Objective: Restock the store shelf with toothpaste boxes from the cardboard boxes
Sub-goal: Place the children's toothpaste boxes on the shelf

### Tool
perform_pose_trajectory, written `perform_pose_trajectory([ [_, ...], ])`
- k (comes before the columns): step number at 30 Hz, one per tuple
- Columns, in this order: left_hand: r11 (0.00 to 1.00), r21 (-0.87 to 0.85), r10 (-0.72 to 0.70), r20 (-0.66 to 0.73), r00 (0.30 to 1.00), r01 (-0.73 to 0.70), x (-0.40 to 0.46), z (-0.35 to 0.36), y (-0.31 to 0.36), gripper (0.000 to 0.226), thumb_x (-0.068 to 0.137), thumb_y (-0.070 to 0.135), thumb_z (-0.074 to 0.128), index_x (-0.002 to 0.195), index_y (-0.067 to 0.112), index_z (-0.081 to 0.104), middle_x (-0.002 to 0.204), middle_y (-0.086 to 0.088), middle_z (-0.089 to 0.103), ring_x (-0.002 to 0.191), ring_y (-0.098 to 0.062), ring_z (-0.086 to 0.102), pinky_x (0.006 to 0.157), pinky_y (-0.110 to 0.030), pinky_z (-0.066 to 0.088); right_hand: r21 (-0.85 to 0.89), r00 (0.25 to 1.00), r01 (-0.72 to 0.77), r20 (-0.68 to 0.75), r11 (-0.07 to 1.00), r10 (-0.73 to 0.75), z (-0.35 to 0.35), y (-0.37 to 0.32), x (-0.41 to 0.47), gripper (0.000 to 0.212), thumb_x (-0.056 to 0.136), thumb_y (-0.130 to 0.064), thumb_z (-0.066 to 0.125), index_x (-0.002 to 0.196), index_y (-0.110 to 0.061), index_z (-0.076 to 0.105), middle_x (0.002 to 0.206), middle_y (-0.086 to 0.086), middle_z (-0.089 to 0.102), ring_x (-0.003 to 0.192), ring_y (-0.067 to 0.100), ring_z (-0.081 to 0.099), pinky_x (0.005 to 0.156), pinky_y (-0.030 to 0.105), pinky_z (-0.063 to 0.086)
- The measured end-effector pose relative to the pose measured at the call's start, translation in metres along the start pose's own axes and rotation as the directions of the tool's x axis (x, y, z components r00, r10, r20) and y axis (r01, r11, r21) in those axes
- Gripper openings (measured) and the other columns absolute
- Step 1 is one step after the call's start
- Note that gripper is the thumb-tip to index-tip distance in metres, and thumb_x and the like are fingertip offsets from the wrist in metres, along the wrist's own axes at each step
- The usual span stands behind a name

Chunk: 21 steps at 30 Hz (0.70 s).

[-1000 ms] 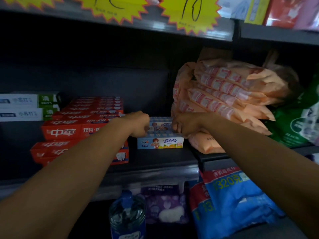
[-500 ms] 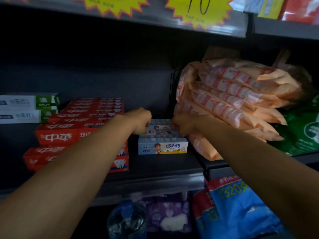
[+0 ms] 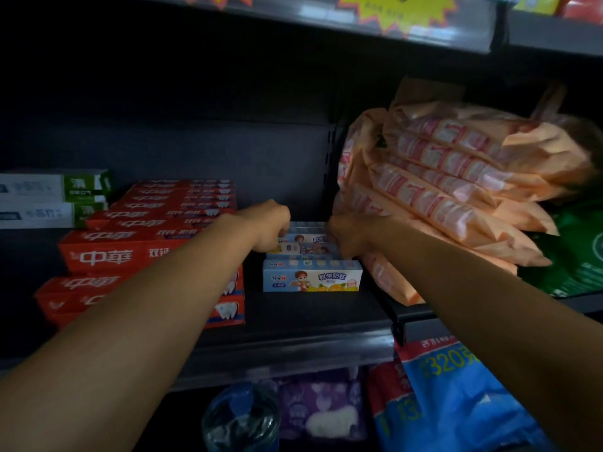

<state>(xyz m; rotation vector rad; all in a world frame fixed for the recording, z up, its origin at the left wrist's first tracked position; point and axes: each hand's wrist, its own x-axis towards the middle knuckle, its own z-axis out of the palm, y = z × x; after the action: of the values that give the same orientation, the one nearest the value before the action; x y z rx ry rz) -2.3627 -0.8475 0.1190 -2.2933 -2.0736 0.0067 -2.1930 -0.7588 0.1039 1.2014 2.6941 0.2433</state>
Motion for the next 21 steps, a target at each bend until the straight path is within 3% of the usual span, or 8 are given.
perform_pose_trajectory([
  [4,1.0,-0.021,-0.007,-0.005,1.0,0.007,-0.001,-0.002,0.001,0.026,0.085,0.011,0.068,0.111,0.012,0.066,0.105,-0.005,0.06,0.095,-0.022,0.061,0.085,-0.037,0.054,0.043,0.998,-0.017,0.054,0.999,0.015,-0.006,0.0,-0.004,0.034,0.08,-0.022,0.068,0.109,-0.01,0.055,0.115,0.008,0.057,0.101,0.022,0.055,0.081,0.032,0.049],
  [7,1.0,-0.029,-0.001,-0.013,1.0,0.001,-0.001,-0.004,-0.001,0.027,0.083,0.009,0.069,0.11,0.012,0.067,0.109,-0.006,0.064,0.096,-0.022,0.063,0.086,-0.04,0.054,0.11,0.999,-0.022,0.044,0.994,0.017,-0.015,0.004,-0.01,0.047,0.076,-0.024,0.075,0.117,-0.012,0.056,0.119,0.005,0.054,0.1,0.017,0.05,0.081,0.028,0.045],
  [15,1.0,-0.028,0.011,-0.052,0.999,-0.012,-0.01,-0.015,-0.003,0.022,0.083,0.011,0.068,0.105,0.015,0.068,0.107,-0.005,0.064,0.095,-0.021,0.062,0.085,-0.039,0.054,0.117,0.992,-0.062,-0.1,0.991,0.074,-0.032,0.019,-0.026,0.053,0.07,-0.031,0.078,0.117,-0.02,0.057,0.117,0.0,0.05,0.106,0.017,0.048,0.084,0.031,0.047],
  [21,1.0,-0.024,0.008,-0.069,0.998,-0.009,-0.019,-0.022,-0.001,0.034,0.077,0.021,0.077,0.109,0.013,0.066,0.108,-0.006,0.063,0.096,-0.023,0.061,0.085,-0.04,0.053,0.172,0.984,-0.035,-0.166,0.985,0.064,-0.042,0.017,-0.045,0.057,0.07,-0.027,0.078,0.121,-0.017,0.054,0.122,0.002,0.052,0.108,0.019,0.05,0.082,0.031,0.046],
])
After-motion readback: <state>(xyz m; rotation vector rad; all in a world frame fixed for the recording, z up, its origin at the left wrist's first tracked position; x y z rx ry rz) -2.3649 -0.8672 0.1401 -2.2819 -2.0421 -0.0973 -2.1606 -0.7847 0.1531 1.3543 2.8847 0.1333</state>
